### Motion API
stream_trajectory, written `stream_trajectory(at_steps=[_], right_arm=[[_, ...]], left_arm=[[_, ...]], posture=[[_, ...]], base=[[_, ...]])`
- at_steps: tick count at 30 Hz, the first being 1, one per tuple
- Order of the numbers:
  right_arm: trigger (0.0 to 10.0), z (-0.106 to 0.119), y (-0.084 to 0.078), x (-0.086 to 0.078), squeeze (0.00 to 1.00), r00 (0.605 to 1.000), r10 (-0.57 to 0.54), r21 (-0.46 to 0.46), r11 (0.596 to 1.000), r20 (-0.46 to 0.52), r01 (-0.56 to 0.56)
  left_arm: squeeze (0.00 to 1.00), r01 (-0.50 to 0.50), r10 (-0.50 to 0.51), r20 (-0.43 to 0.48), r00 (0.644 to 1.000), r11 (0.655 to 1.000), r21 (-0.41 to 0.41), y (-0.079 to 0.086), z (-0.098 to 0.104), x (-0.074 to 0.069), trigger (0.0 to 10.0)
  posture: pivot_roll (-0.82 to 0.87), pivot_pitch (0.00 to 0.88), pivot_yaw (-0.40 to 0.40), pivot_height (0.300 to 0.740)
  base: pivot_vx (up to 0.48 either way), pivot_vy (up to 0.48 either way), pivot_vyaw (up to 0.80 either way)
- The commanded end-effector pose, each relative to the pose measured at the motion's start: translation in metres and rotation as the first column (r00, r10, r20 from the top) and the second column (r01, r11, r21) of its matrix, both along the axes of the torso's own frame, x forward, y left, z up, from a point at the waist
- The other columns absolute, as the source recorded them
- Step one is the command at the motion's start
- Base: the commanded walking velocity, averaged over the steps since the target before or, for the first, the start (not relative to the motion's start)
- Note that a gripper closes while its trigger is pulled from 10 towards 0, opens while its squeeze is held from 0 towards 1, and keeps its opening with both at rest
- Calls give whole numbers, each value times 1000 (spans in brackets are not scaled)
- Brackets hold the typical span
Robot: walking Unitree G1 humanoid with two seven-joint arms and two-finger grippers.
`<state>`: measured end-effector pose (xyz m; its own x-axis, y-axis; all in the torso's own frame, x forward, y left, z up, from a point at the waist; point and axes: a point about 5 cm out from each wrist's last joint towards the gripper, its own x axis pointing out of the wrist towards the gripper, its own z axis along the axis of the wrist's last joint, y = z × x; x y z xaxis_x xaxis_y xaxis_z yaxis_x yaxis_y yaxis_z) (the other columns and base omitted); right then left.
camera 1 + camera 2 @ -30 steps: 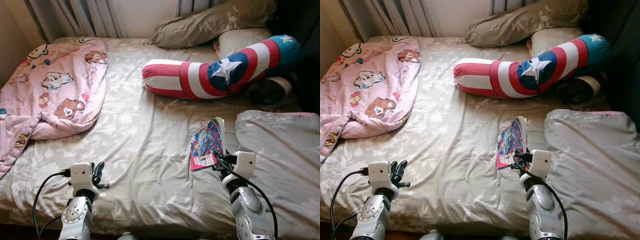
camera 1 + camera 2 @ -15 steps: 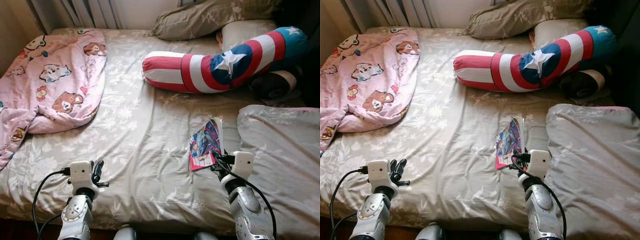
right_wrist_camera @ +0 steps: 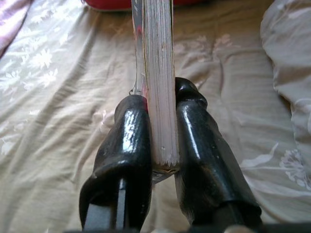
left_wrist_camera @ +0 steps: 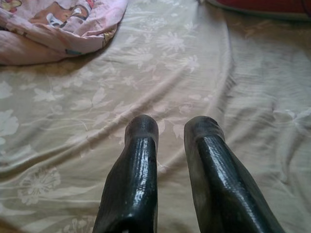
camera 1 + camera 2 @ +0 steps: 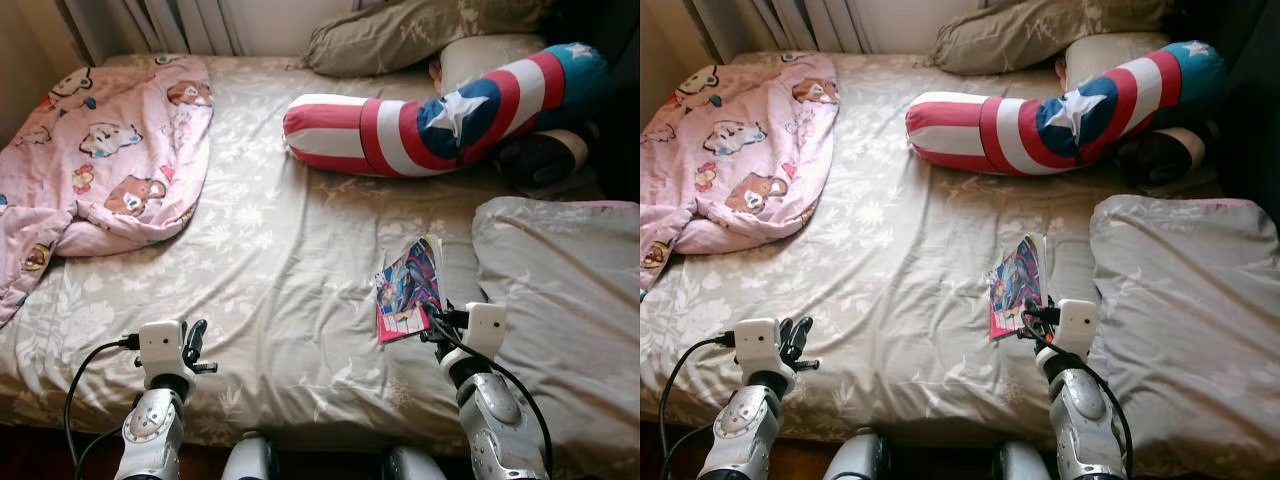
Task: Clean up the room
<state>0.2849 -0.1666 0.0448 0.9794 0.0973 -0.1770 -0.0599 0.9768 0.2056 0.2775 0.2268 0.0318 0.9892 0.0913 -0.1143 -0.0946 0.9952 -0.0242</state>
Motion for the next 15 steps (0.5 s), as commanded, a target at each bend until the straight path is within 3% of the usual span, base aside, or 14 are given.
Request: stream_trajectory(at_steps=[1, 12, 15], right_arm=[[10000, 3, 4, 2, 0, 1000, 20, -6, 1000, 13, -20], [10000, 6, 4, 4, 0, 999, 10, 18, 1000, 47, -11], [10000, 7, 2, 7, 0, 999, -11, 120, 993, 49, 5]], left_arm=[[0, 2, -2, -16, 1000, 1000, -3, 2, -2, -2, 10000], [0, 16, -16, -18, 1000, 1000, -10, 1, 0, 0, 10000], [0, 21, -21, -15, 1000, 1000, -9, -1, 1, 0, 10000]], posture=[[-2, 189, 32, 652], [3, 189, 37, 644], [7, 190, 40, 644]], base=[[0, 0, 0], [0, 0, 0], [0, 0, 0]])
